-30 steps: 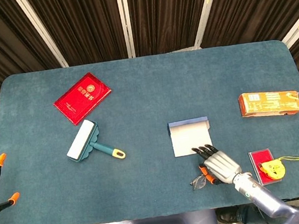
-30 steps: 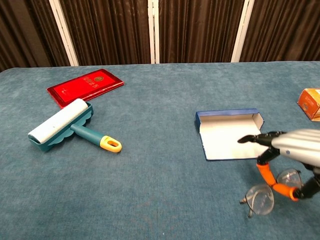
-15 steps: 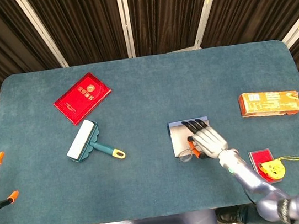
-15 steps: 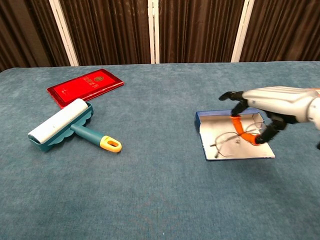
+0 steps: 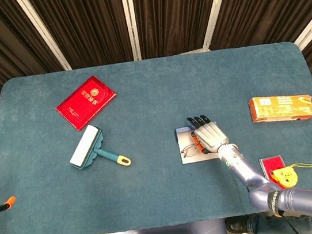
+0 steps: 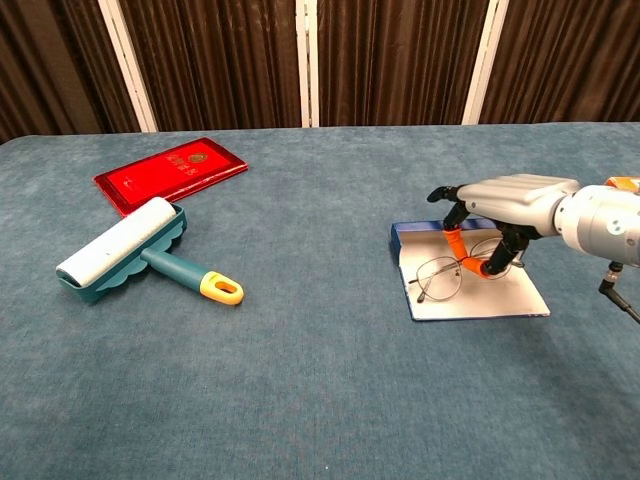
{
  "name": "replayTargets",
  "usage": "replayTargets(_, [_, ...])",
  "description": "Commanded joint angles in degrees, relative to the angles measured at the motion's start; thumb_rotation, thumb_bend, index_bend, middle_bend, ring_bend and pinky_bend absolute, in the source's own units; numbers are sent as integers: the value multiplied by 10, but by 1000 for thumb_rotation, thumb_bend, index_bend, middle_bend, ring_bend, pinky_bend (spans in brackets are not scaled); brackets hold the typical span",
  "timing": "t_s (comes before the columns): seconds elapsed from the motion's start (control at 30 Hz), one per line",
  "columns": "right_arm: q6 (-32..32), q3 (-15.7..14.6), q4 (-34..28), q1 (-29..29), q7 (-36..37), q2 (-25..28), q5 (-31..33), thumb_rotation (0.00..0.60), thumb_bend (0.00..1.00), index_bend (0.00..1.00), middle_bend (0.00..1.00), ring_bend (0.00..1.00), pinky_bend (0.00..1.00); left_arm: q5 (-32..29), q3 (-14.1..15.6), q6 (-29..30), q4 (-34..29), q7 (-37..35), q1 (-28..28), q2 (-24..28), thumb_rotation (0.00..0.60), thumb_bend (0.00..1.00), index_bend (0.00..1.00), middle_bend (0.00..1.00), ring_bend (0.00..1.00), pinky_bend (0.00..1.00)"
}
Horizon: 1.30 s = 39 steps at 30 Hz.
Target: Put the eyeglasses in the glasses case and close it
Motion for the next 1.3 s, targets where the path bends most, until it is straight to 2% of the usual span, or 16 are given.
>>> replayTargets(0.03, [0, 1, 20, 7, 11, -11, -5, 600, 459, 640, 7, 0, 0, -1, 0, 0, 0, 1, 0, -1, 600, 0, 0, 0, 0, 0])
replayTargets(0.43, [-1, 16, 79, 22, 27, -30, 13, 600, 456, 619, 4, 0, 0, -8, 0, -2, 1, 9, -3, -5, 600, 0, 0, 0, 0, 0])
replayTargets(0.47, [-1, 16, 81, 22, 27, -29, 16, 600, 450, 569, 2, 0, 0, -8, 0, -3, 1, 9, -3, -5, 600, 0, 0, 0, 0, 0])
replayTargets(0.53, [-1, 15, 78, 21, 26, -24, 18, 600, 413, 407, 0, 0, 0, -9, 0, -3, 2, 9, -3, -5, 600, 0, 0, 0, 0, 0])
replayTargets(0.6, [3, 13, 73, 19, 26, -20, 17, 600, 296, 173, 0, 0, 0, -9, 1, -4, 2, 10, -4, -5, 600, 0, 0, 0, 0, 0])
replayTargets(0.7, [21, 13, 62, 14, 32, -13, 5, 600, 151, 23, 0, 0, 0, -9, 2, -6, 1, 11, -5, -5, 600, 0, 0, 0, 0, 0])
replayTargets(0.8, [26, 11, 51, 10, 39, -4, -4, 600, 109, 0, 0, 0, 0, -8, 3, -4, 1, 11, -4, -5, 600, 0, 0, 0, 0, 0])
replayTargets(1.0, [29, 3, 46, 8, 43, 0, -14, 600, 95, 0, 0, 0, 0, -8, 3, -4, 1, 11, -5, -5, 600, 0, 0, 0, 0, 0])
replayTargets(1.3, [24, -3, 97, 17, 31, -37, -13, 600, 74, 0, 0, 0, 0, -14, 1, -6, 4, 10, -6, -6, 600, 0, 0, 0, 0, 0])
